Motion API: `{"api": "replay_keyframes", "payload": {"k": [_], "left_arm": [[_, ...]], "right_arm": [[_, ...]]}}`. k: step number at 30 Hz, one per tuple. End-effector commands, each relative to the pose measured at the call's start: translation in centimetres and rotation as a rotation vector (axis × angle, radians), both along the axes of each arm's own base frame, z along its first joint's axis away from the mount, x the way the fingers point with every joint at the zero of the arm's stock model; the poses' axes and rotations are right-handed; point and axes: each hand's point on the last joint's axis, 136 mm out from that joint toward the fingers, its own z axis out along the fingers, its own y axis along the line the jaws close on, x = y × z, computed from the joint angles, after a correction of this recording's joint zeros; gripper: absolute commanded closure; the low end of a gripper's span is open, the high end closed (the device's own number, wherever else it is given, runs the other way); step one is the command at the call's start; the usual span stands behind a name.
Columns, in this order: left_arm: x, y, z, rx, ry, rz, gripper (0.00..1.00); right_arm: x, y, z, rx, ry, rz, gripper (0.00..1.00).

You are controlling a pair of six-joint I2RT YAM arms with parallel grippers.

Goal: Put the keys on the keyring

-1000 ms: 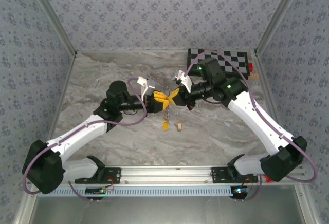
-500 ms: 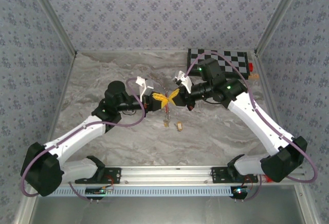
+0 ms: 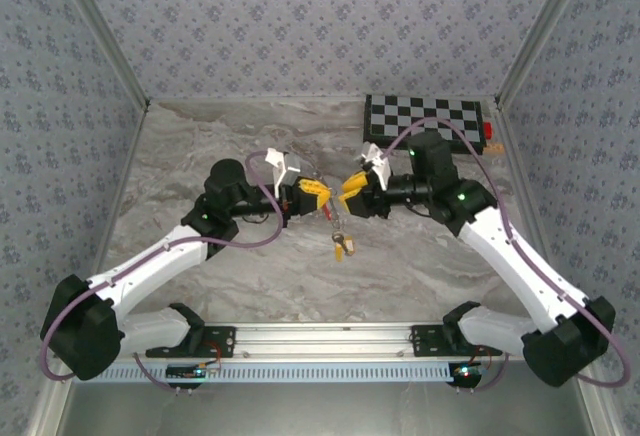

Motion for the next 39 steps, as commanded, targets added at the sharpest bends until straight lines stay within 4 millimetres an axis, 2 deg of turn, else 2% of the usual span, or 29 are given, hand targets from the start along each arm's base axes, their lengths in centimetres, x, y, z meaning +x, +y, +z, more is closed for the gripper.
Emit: {"api": "replay_keyframes", "payload": {"k": [1, 7, 14, 18, 26, 39], "left_arm": [[0.1, 0.5, 2.6, -0.107, -0.051, 0.036, 1.0], [0.7, 0.6, 3.8, -0.184, -0.046, 0.103, 1.0], [0.8, 0.1, 4.8, -0.253, -0.023, 0.138, 1.0], [0.8, -0.2, 5.0, -0.253, -0.002, 0.121, 1.0], [0.8, -0.4, 5.0, -0.244, 0.048, 0.111, 1.0], [0.5, -0.5, 5.0, -0.236, 0.071, 0.093, 1.0]], "right_arm": [[1.0, -0.9, 2.8, 0.181, -0.059, -0.082, 0.65], [1.7, -2.3, 3.2, 0.345, -0.11, -0.192, 0.68], [2.1, -2.1, 4.5, 0.449, -0.156, -0.247, 0.69], [1.4, -1.4, 5.3, 0.458, -0.201, -0.239, 0.7], [0.6, -1.0, 6.4, 0.479, -0.175, -0.232, 0.69], [0.3, -0.3, 6.5, 0.468, -0.198, -0.237, 0.73]]}}
